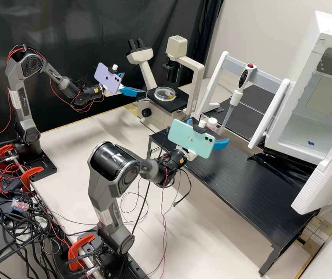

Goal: Move the petri dish to the bench

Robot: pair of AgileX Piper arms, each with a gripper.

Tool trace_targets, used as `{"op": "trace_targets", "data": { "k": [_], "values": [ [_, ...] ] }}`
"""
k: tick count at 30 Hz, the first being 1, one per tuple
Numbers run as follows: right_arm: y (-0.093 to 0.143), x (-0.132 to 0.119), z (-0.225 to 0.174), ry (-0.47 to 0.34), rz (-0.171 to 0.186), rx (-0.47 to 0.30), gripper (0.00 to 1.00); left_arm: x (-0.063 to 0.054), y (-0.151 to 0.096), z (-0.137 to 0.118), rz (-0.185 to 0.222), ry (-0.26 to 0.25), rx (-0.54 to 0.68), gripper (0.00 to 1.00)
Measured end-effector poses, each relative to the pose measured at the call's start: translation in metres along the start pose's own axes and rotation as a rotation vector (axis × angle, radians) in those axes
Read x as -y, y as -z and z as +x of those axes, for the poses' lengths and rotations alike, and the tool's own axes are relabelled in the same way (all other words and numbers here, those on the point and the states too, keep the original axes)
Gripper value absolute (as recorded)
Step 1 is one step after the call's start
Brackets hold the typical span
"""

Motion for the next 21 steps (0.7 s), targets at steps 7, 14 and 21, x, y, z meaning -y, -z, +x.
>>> {"op": "trace_targets", "data": {
  "k": [7,14,21],
  "values": [
    [0.038,0.023,0.010,0.060,-0.083,-0.116,1.00,0.000,0.000,0.000,0.000,0.000,0.000,1.00],
    [0.079,0.044,0.032,0.119,-0.098,-0.216,1.00,0.000,0.000,0.000,0.000,0.000,0.000,1.00],
    [0.103,0.062,0.060,0.192,-0.080,-0.238,1.00,0.000,0.000,0.000,0.000,0.000,0.000,1.00]
  ]
}}
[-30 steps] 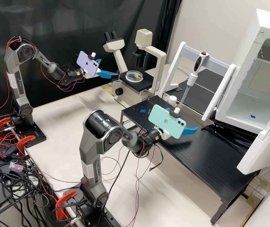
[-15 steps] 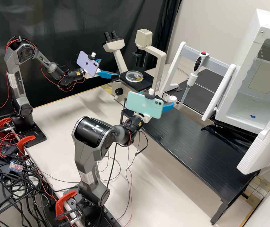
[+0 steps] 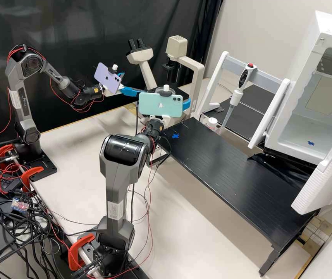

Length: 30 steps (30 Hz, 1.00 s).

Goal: Move the petri dish to the bench

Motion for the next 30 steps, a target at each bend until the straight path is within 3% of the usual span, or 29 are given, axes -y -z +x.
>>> {"op": "trace_targets", "data": {
  "k": [5,20,30],
  "values": [
    [0.004,0.009,0.031,0.053,0.018,0.007,1.00,0.000,0.000,0.000,0.000,0.000,0.000,1.00],
    [0.010,0.043,0.106,0.192,0.018,0.042,1.00,0.000,0.000,0.000,0.000,0.000,0.000,1.00],
    [0.020,0.039,0.144,0.214,0.021,0.045,1.00,0.000,0.000,0.000,0.000,0.000,0.000,1.00]
  ]
}}
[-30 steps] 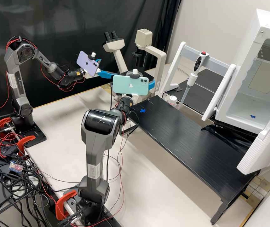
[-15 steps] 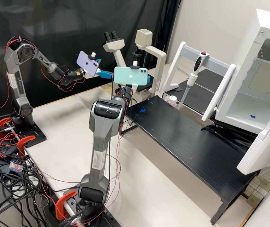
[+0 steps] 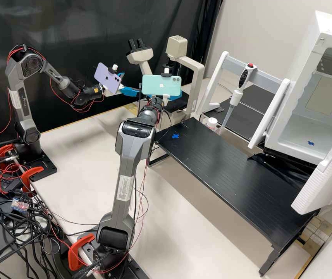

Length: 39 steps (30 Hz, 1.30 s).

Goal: Move the petri dish to the bench

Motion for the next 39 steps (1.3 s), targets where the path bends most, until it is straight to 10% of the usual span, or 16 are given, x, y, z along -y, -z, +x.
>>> {"op": "trace_targets", "data": {
  "k": [22,23,39],
  "values": [
    [-0.013,0.001,0.042,0.089,0.054,0.095,1.00,0.000,0.000,0.000,0.000,0.000,0.000,1.00],
    [-0.014,0.001,0.042,0.091,0.056,0.096,0.00,0.000,0.000,0.000,0.000,0.000,0.000,1.00],
    [-0.022,0.007,0.041,0.080,0.068,0.125,0.00,0.000,0.000,0.000,0.000,0.000,0.000,1.00]
  ]
}}
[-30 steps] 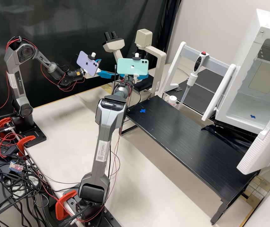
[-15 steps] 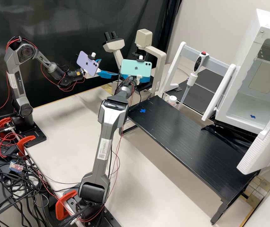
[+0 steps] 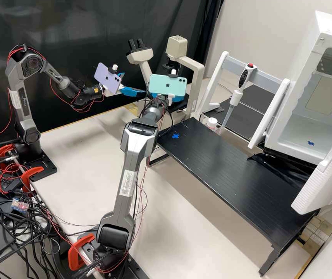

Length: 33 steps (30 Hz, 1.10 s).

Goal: Move the petri dish to the bench

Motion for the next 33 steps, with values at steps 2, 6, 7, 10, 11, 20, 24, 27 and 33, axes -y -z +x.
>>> {"op": "trace_targets", "data": {
  "k": [2,6,7,10,11,20,24,27,33],
  "values": [
    [-0.003,0.003,0.000,0.008,-0.004,0.014,0.00,0.000,0.000,0.000,0.000,0.000,0.000,1.00],
    [-0.007,0.006,-0.001,0.010,-0.010,0.034,0.00,0.000,0.000,0.000,0.000,0.000,0.000,1.00],
    [-0.007,0.005,-0.002,0.009,-0.008,0.035,0.00,0.000,0.000,0.000,0.000,0.000,0.000,1.00],
    [-0.009,0.006,-0.003,0.008,-0.009,0.043,0.00,0.000,0.000,0.000,0.000,0.000,0.000,1.00],
    [-0.009,0.005,-0.004,0.007,-0.006,0.046,0.00,0.000,0.000,0.000,0.000,0.000,0.000,1.00],
    [-0.010,0.004,-0.008,-0.001,-0.001,0.070,0.00,0.000,0.000,0.000,0.000,0.000,0.000,1.00],
    [-0.011,0.004,-0.011,-0.003,0.005,0.078,0.00,0.000,0.000,0.000,0.000,0.000,0.000,1.00],
    [-0.014,0.005,-0.011,-0.013,0.007,0.092,0.00,0.000,0.000,0.000,0.000,0.000,0.000,1.00],
    [-0.017,0.006,-0.020,-0.028,0.009,0.089,0.00,0.000,0.000,0.000,0.000,0.000,0.000,1.00]
  ]
}}
